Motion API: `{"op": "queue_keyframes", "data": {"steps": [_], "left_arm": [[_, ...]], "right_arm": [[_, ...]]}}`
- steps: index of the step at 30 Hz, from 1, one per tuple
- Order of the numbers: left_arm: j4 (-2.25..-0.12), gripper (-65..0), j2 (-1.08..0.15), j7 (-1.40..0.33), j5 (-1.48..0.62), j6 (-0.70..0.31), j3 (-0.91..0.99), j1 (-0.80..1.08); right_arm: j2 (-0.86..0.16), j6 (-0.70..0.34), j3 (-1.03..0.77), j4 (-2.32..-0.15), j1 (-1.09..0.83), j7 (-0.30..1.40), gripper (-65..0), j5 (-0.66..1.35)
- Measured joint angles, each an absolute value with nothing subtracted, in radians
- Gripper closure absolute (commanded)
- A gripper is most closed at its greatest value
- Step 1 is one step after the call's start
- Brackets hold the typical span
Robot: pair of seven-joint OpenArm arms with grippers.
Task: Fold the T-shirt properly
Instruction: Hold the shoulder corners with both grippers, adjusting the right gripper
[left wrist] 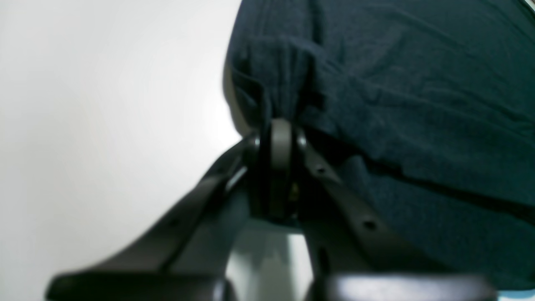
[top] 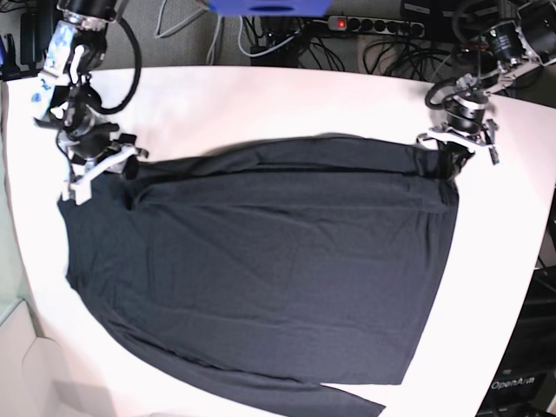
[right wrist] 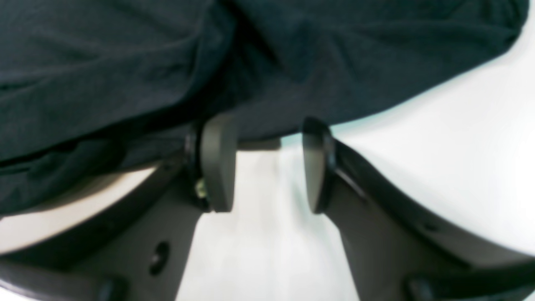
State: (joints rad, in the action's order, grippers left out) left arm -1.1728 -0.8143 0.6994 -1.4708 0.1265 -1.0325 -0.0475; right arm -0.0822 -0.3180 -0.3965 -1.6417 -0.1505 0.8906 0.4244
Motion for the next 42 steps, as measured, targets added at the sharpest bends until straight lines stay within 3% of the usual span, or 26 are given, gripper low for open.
{"op": "queue_keyframes", "data": {"steps": [13,37,42], "left_arm": [[-1.173,0.0,-0.815,0.700,-1.470,0.124,-1.032,-0.047],[-1.174,0.0,-0.815,0.700,-1.470,0.126,-1.032,-0.048],[-1.174,0.0,-0.815,0.700,-1.470,0.126,-1.032,-0.048]], "right_arm": [[-0.010,-0.318,-0.395,-1.644,-0.184,0.889,-27.4,0.427],[-0.028,-0.318,-0.401,-1.617,-0.120,0.890,-27.4,0.424],[-0.033,-0.317,-0.478,-1.617,-0.120,0.890,-27.4,0.424]]}}
